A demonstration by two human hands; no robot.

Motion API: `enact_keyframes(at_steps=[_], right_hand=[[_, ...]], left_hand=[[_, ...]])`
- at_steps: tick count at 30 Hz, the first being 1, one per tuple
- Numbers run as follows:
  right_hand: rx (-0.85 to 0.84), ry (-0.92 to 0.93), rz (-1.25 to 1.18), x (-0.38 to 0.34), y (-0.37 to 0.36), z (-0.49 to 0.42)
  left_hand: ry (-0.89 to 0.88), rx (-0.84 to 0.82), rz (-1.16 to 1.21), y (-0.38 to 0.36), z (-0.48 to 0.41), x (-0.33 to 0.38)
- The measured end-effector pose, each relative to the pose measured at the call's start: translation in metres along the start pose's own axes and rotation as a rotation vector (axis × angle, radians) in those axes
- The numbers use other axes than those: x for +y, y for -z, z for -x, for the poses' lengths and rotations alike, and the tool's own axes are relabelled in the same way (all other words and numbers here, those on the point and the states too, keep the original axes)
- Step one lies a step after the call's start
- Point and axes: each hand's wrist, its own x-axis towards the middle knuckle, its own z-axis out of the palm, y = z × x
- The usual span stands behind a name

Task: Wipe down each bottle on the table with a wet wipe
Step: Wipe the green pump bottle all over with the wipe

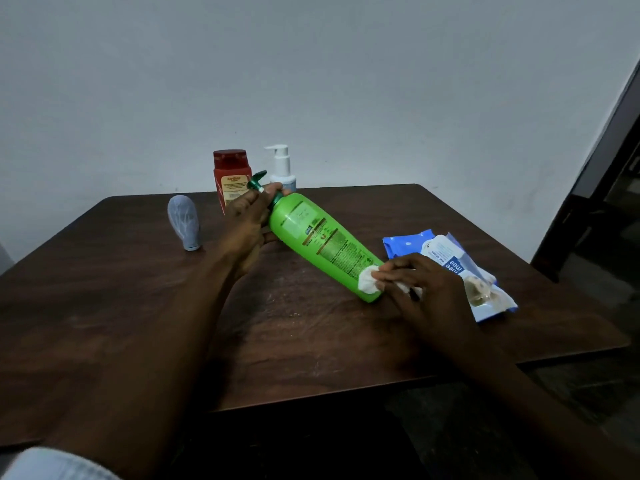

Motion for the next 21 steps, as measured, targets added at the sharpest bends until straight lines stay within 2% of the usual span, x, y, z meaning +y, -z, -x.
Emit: enact_keyframes(at_steps=[3,6,11,15,21], right_hand=[[0.061,-0.150,-0.077,-0.004,0.001,-0.007],[0.015,-0.364,-0.140,-0.006,0.003,-0.016],[0.003,-0.596,-0.271,-0.013,0.004,-0.022],[0.044,-0.528,-0.095,-0.022,-0.001,-0.015],[0.079,-0.415,-0.033,-0.033,-0.011,0.005]], left_hand=[[-0.008,-0.004,0.013,0.008,-0.005,-0.008],[-0.021,-0.032,0.004,0.014,-0.004,-0.008],[-0.020,-0.039,0.036,0.017,0.004,-0.009],[-0.047,-0.021,0.061,0.013,0.017,-0.003],[-0.051,-0.010,0.094,0.005,0.035,0.005]])
